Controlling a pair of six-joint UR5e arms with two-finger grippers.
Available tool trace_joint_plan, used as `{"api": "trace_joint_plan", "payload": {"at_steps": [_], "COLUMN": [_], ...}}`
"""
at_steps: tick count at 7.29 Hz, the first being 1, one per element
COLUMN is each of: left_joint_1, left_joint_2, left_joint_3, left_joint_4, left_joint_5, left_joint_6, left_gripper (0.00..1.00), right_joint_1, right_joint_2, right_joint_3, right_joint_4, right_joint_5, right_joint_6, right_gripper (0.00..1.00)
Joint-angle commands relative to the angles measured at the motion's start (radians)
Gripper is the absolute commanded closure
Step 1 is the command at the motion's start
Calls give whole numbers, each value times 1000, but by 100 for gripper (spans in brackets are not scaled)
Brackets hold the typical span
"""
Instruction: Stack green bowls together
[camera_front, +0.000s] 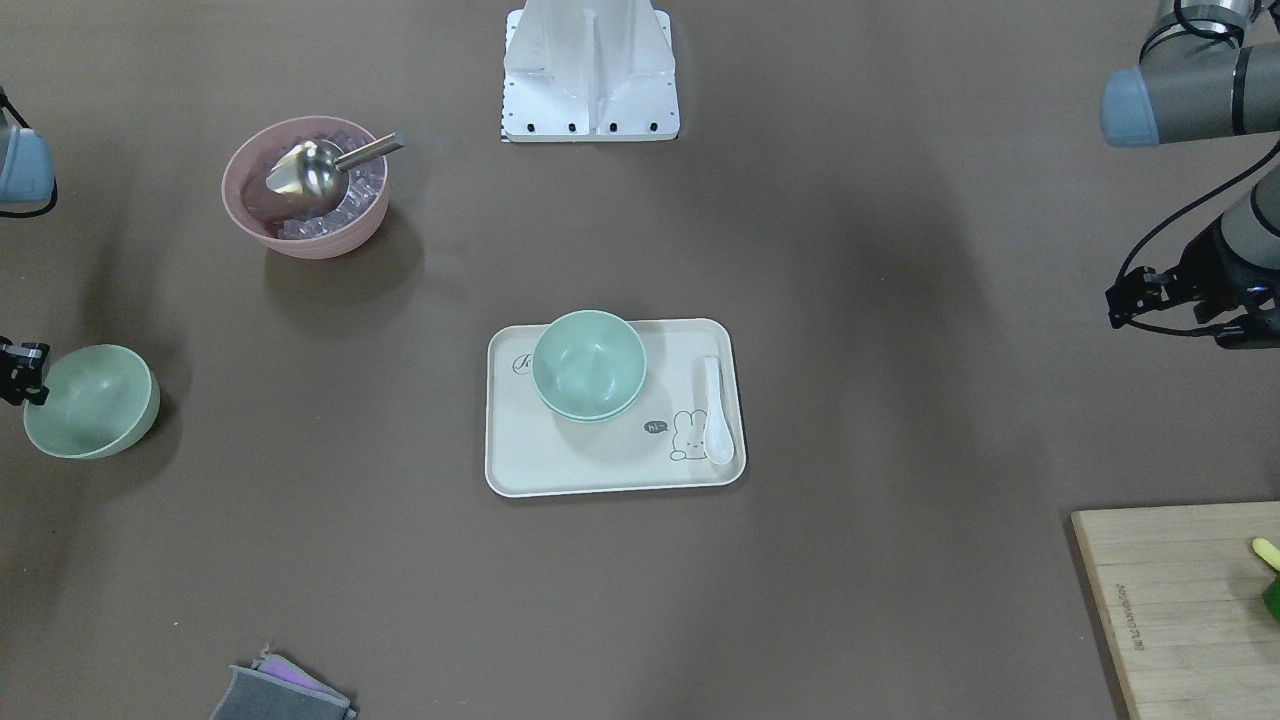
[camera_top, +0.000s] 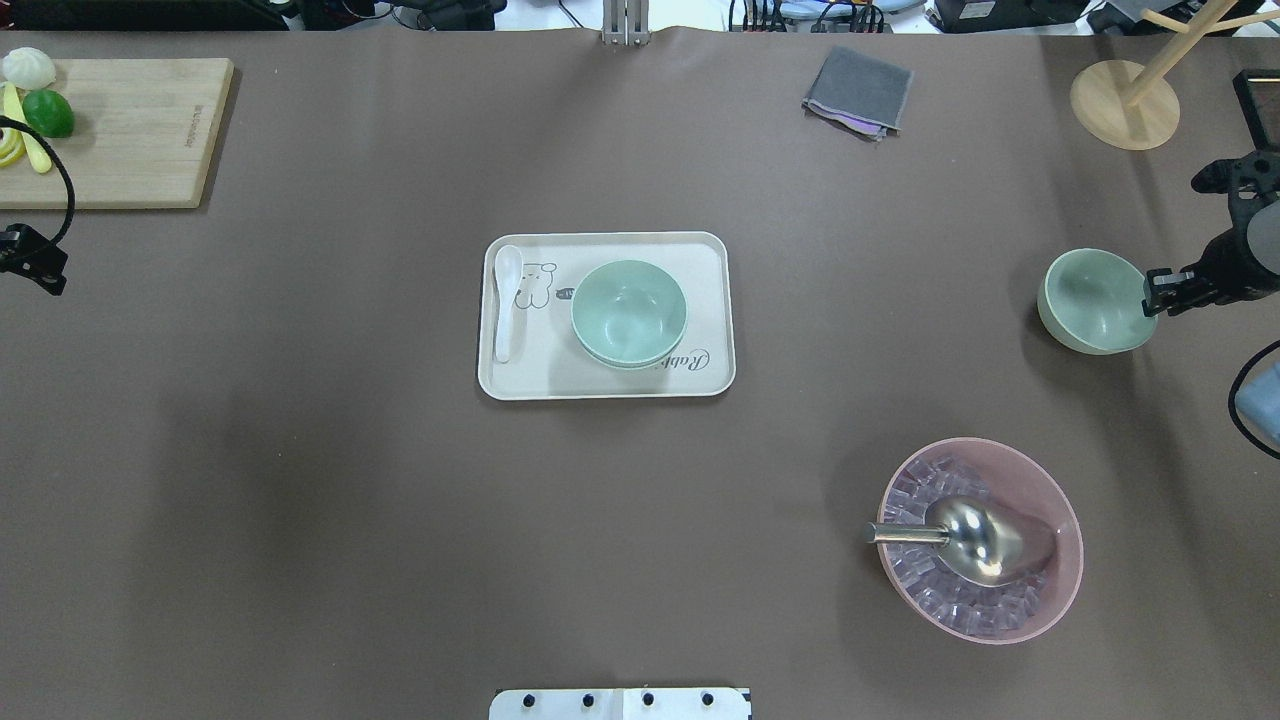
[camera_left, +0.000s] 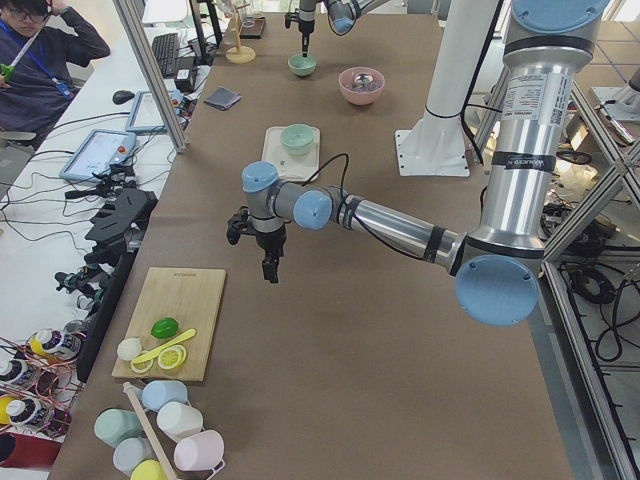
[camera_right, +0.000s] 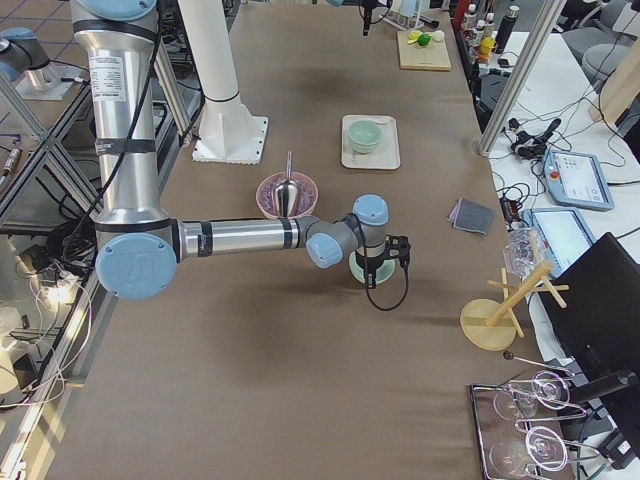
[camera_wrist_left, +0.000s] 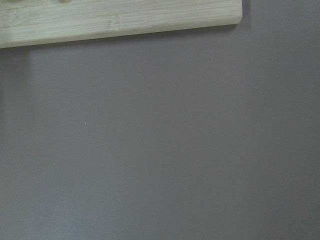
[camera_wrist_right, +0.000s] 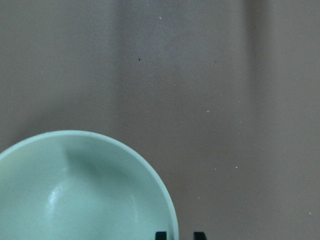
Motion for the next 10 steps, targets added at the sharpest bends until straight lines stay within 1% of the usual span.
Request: {"api": "trace_joint_plan", "payload": {"at_steps": [1, 6, 7, 8, 10], "left_joint_1": [0, 5, 6, 8, 8], "left_joint_2": [0, -1, -1, -1, -1], "left_joint_3": [2, 5, 5, 5, 6], "left_joint_4": [0, 0, 0, -2, 0], "left_joint_5": [0, 0, 0, 0, 0], "left_joint_6": [0, 0, 0, 0, 0], "left_gripper": [1, 1, 1, 1, 1], "right_joint_1": [0, 0, 0, 0, 0], "right_joint_2": [9, 11, 11, 11, 20], "right_joint_3": [-3, -3, -3, 0, 22], "right_joint_4": [4, 4, 4, 4, 6], "right_joint_5": [0, 0, 0, 0, 6], "right_joint_6": [7, 7, 7, 8, 7], "right_gripper": [70, 73, 82, 100, 100]}}
